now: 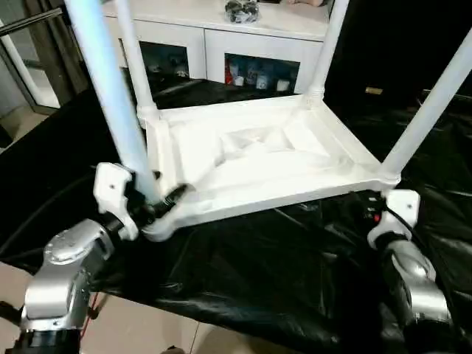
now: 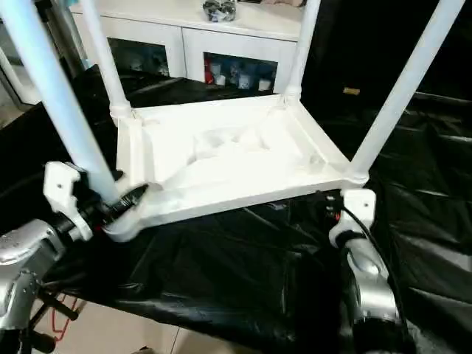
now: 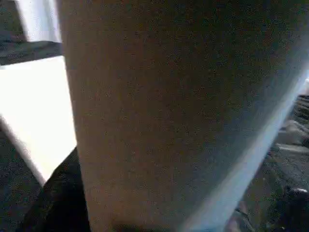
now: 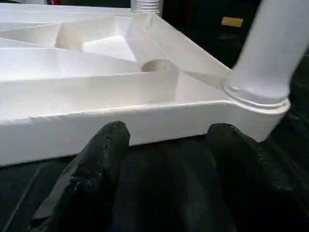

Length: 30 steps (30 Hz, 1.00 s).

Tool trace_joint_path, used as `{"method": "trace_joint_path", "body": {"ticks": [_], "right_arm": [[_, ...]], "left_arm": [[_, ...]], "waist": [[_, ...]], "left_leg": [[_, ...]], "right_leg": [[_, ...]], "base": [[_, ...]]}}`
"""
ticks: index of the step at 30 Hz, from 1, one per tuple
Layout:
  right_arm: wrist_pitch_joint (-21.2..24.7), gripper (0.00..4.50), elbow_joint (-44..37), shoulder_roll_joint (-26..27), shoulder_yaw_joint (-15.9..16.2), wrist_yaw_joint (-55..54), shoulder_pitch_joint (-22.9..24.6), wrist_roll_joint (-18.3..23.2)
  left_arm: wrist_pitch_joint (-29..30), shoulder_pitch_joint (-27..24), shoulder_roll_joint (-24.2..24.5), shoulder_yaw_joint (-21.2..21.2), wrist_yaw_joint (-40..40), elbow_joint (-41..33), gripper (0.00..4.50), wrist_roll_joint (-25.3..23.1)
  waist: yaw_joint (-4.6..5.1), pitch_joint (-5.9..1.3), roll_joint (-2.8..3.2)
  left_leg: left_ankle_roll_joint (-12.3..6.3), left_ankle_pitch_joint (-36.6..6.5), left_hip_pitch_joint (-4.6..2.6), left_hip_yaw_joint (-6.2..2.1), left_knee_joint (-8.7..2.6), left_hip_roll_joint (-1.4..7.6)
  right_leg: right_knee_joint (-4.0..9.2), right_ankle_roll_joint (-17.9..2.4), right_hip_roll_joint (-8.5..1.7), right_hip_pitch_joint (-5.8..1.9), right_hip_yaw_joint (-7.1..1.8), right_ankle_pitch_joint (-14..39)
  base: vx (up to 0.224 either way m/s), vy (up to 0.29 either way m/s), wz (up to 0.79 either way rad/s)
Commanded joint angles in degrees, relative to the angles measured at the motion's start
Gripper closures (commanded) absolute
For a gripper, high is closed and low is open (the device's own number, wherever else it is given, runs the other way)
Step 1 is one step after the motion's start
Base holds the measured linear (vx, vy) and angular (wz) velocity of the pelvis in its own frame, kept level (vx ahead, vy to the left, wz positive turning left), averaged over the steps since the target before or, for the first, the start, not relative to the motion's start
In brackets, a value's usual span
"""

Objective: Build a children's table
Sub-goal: Rotate table base

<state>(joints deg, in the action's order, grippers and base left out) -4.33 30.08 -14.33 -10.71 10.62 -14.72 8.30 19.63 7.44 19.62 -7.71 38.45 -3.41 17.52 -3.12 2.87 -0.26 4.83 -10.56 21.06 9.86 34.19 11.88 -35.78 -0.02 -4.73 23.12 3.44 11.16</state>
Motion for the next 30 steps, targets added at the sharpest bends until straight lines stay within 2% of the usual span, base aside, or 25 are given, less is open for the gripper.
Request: {"method": "trace_joint_path", "body": {"ticks": [1, 2, 4, 5, 7, 8, 9, 10, 11, 12, 15, 17, 18, 19, 21, 22, 23, 24, 25, 30], "right_arm": [[1.39, 1.49, 0.96, -0.67, 0.39, 0.61, -0.96, -0.47], [1.59, 1.49, 1.8, -0.91, 0.54, 0.7, -1.7, -0.71], [2.19, 1.49, 2.55, -1.18, 0.78, 0.82, -2.41, -1.01], [2.47, 1.49, 3.78, -1.59, 1.32, 1.16, -3.47, -1.63], [2.53, 1.49, 3.98, -1.66, 1.42, 1.23, -3.65, -1.73], [3.14, 1.49, 5.19, -2.02, 2.28, 1.89, -4.59, -2.35], [3.14, 1.49, 5.19, -2.02, 2.28, 1.89, -4.59, -2.35], [3.53, 1.49, 6.07, -2.03, 2.6, 2.46, -5.25, -2.45], [3.64, 1.49, 7.11, -1.93, 3.04, 3.11, -6.05, -2.66], [3.51, 1.49, 7.57, -1.84, 3.31, 3.41, -6.42, -2.84], [3.24, 1.49, 7.62, -1.14, 4.37, 4.58, -7.19, -2.98], [3.19, 1.49, 7.54, -0.76, 4.81, 5.18, -7.52, -2.85], [3.21, 1.49, 7.64, -0.45, 5.26, 5.85, -7.71, -2.9], [3.43, 1.49, 7.35, 0.03, 5.83, 6.98, -7.79, -2.71], [3.75, 1.49, 7.03, 0.42, 6.3, 7.99, -7.82, -2.49], [4.2, 1.49, 6.65, 0.95, 7.29, 9.71, -8.04, -2.36], [4.59, 1.49, 6.54, 1.24, 7.8, 10.73, -8.21, -2.21], [4.59, 1.49, 6.54, 1.24, 7.8, 10.73, -8.21, -2.21], [4.72, 1.49, 6.98, 1.76, 9.12, 12.91, -8.87, -2.37], [4.7, 1.49, 9.46, 3.01, 12.66, 18.69, -11.22, -3.27]], "left_arm": [[0.85, -0.03, 0.34, 1.07, 1.45, -0.99, 0.72, 0.96], [1.07, -0.53, 0.84, 1.49, 2.77, -1.82, 0.72, 1.58], [1.08, -1.01, 1.47, 2.0, 3.85, -2.52, 0.72, 2.06], [1.33, -1.97, 2.8, 2.94, 6.2, -3.95, 0.72, 3.01], [1.36, -2.11, 3.03, 3.1, 6.59, -4.17, 0.72, 3.17], [4.16, -3.74, 4.79, 4.06, 10.46, -7.34, 0.72, 6.39], [4.16, -3.74, 4.79, 4.06, 10.46, -7.34, 0.72, 6.39], [7.2, -5.16, 6.42, 5.23, 13.6, -10.57, 0.72, 9.4], [10.86, -6.41, 7.82, 6.49, 16.57, -14.3, 0.72, 13.21], [12.53, -6.66, 8.04, 6.94, 17.36, -15.93, 0.72, 15.13], [16.5, -6.14, 7.34, 8.79, 18.06, -19.67, 0.72, 20.25], [17.63, -5.52, 6.81, 9.9, 17.92, -20.67, 0.72, 21.94], [17.37, -4.53, 5.44, 10.44, 16.87, -20.17, 0.72, 21.51], [17.31, -3.2, 3.62, 10.9, 15.6, -19.27, 0.72, 21.18], [17.39, -2.15, 2.17, 11.18, 14.61, -18.47, 0.72, 21.02], [17.39, -0.73, 0.72, 11.68, 14.22, -17.39, 0.72, 21.07], [17.52, -0.1, 0.18, 11.96, 14.31, -17.01, 0.72, 21.33], [17.52, -0.1, 0.18, 11.96, 14.31, -17.01, 0.72, 21.33], [18.38, 0.94, -0.33, 12.65, 14.89, -16.96, 0.72, 22.29], [20.75, 3.59, -1.31, 14.44, 15.19, -17.08, 0.72, 24.73]], "waist": [[-0.04, -3.44, -0.02], [-0.18, -3.47, -0.29], [-0.22, -3.45, -0.19], [-0.31, -3.46, -0.48], [-0.22, -3.36, -0.4], [-0.24, -3.33, -0.4], [-0.33, -3.36, -0.3], [-0.23, -3.28, -0.32], [-0.13, -3.34, -0.07], [-0.04, -3.36, -0.12], [-0.08, -3.17, 0.05], [0.06, -3.02, -0.3], [0.27, -2.94, -0.45], [0.44, -2.87, -0.27], [0.51, -2.96, -0.42], [0.75, -3.02, -0.58], [0.83, -3.06, -0.54], [0.87, -3.11, -0.61], [1.15, -3.17, -0.67], [1.33, -3.28, -0.5]], "left_leg": [[-1.21, -12.96, -0.27, 0.26, -4.0, 0.52], [-1.41, -12.24, -0.26, 0.27, -3.97, 0.57], [-1.52, -11.88, -0.28, 0.35, -3.94, 0.58], [-1.67, -11.37, -0.23, 0.31, -3.93, 0.52], [-1.67, -11.78, -0.24, 0.39, -3.99, 0.55], [-1.24, -12.28, -0.33, 0.39, -4.02, 0.61], [-1.21, -12.22, -0.33, 0.35, -4.01, 0.6], [-1.27, -12.41, -0.28, 0.43, -4.06, 0.57], [-1.12, -12.43, -0.36, 0.38, -4.05, 0.62], [-0.96, -12.37, -0.38, 0.44, -4.01, 0.62], [-0.58, -13.19, -0.52, 0.62, -4.01, 0.55], [-0.43, -14.44, -0.38, 0.58, -4.1, 0.47], [-0.16, -14.89, -0.15, 0.46, -4.2, 0.4], [0.21, -15.8, -0.34, 0.51, -4.16, 0.46], [0.61, -15.3, -0.2, 0.41, -4.11, 0.44], [0.66, -14.63, 0.18, 0.31, -4.15, 0.36], [0.54, -14.58, -0.02, 0.31, -4.02, 0.29], [0.49, -14.32, -0.06, 0.28, -4.0, 0.34], [0.31, -13.57, 0.26, 0.23, -3.99, 0.3], [-0.44, -12.49, 0.03, 0.29, -3.81, 0.34]], "right_leg": [[4.44, -9.44, -1.99, -2.49, -2.22, 10.34], [4.28, -9.72, -2.03, -2.52, -2.2, 9.56], [4.31, -9.81, -2.02, -2.51, -2.22, 9.14], [4.13, -10.05, -2.05, -2.63, -2.16, 9.23], [4.29, -10.06, -2.04, -2.49, -2.18, 10.17], [4.22, -10.07, -2.11, -2.5, -2.2, 10.85], [4.15, -10.15, -2.13, -2.48, -2.2, 10.84], [4.26, -10.1, -2.03, -2.44, -2.24, 10.95], [3.96, -10.68, -2.06, -2.44, -2.21, 10.36], [3.81, -11.03, -2.02, -2.41, -2.21, 9.95], [3.95, -11.61, -1.81, -2.32, -2.27, 9.8], [4.29, -10.66, -1.82, -2.44, -2.29, 12.24], [4.41, -9.72, -1.86, -2.6, -2.28, 14.51], [4.76, -8.69, -1.85, -2.4, -2.39, 16.96], [4.81, -8.18, -1.83, -2.53, -2.47, 16.96], [4.73, -7.81, -1.84, -2.82, -2.48, 16.8], [4.82, -7.65, -1.74, -2.66, -2.51, 16.92], [4.83, -7.71, -1.8, -2.68, -2.55, 16.62], [4.61, -8.03, -1.79, -2.89, -2.5, 15.84], [4.41, -10.01, -1.71, -2.8, -2.51, 13.44]], "base": [[0.0, 0.0, 0.0], [0.0, 0.0, 0.0], [0.0, 0.0, 0.0], [0.0, 0.0, 0.0], [0.0, 0.0, 0.0], [0.0, 0.0, 0.0], [0.0, 0.0, 0.0], [0.0, 0.0, 0.0], [0.0, 0.0, 0.0], [0.0, 0.0, 0.0], [0.0, 0.0, 0.0], [0.0, 0.0, 0.0], [0.0, 0.0, 0.0], [0.0, 0.0, 0.0], [0.0, 0.0, 0.0], [0.0, 0.0, 0.0], [0.0, 0.0, 0.0], [0.0, 0.0, 0.0], [0.0, 0.0, 0.0], [0.0, 0.0, 0.0]]}}
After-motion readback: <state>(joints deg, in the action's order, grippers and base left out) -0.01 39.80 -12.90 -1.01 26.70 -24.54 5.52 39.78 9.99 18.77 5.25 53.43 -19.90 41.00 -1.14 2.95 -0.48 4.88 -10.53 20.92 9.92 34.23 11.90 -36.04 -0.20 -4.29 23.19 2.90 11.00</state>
